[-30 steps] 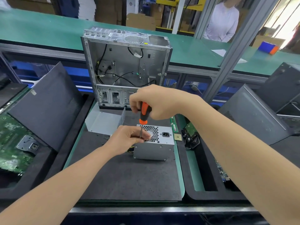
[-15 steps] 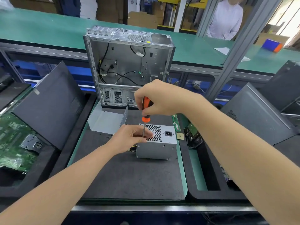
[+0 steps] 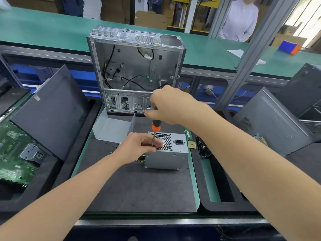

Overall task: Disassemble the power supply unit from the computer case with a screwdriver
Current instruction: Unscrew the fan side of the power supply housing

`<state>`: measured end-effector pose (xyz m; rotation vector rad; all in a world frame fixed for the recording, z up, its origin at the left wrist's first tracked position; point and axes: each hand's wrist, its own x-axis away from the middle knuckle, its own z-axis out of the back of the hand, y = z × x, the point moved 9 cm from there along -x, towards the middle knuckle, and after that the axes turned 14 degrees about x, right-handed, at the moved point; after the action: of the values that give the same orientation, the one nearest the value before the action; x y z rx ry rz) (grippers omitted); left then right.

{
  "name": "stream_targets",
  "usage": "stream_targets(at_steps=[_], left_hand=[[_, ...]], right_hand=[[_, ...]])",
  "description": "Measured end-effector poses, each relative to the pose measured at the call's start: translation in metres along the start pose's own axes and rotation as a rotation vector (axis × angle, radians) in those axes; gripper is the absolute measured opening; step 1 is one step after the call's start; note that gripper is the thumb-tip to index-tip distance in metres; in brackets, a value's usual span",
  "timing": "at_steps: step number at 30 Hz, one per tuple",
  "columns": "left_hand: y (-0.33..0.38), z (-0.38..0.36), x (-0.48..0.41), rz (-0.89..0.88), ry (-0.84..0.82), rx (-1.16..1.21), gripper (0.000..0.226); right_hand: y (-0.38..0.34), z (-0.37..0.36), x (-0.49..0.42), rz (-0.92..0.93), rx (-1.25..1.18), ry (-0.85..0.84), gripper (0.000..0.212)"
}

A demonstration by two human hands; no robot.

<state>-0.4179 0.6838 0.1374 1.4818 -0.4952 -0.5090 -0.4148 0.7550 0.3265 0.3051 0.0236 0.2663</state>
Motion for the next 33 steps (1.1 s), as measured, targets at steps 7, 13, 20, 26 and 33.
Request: stream_targets(at_steps=[7,13,20,26,33], left_hand=[[0.000,0.000,0.002,0.001,0.004,0.010,0.033],[0.002,0.001,0.004,-0.018,0.045,-0.057,0.032],[0.005,-0.002,0.004,-0.017,0.036,-0.032,0.036],[0.002,0.007,0.011,0.011,0.002,0.325,0.044],[-0.045,0.030,0.027,0.301,0.328,0.240,0.028]], right_hand=[[-0.016,0.011,0.011,0.387,-0.097,-0.081,0.020],[-0.018,0.005,0.010,0.431,-0.142,-0.062,0.043],[-0.006,0.002,0.006,0.088,-0.058,0.098,0.058],[-0.014,0.000,0.002,0.104,0.019,0.075,0.027],[-0.008,0.008,0.007,0.295,-0.239,0.034,0.024]])
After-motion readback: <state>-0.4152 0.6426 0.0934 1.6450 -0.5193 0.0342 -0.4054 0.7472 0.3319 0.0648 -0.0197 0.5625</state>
